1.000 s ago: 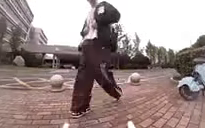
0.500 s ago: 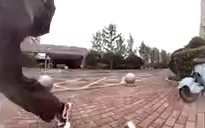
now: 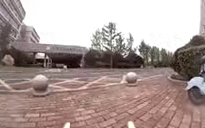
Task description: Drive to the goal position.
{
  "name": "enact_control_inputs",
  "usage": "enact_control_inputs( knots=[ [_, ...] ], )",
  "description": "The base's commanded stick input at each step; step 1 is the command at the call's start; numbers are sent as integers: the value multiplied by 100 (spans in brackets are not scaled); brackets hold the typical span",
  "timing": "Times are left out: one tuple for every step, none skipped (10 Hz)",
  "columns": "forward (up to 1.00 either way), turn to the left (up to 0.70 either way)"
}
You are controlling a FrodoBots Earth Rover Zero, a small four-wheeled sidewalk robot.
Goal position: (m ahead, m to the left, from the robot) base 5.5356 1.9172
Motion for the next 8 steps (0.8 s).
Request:
enact_control_inputs(
  knots=[
    [45, -10],
    [45, -27],
    [45, -27],
    [45, -27],
    [45, -27],
    [45, -27],
    [45, -27],
    [45, -27]
  ],
)
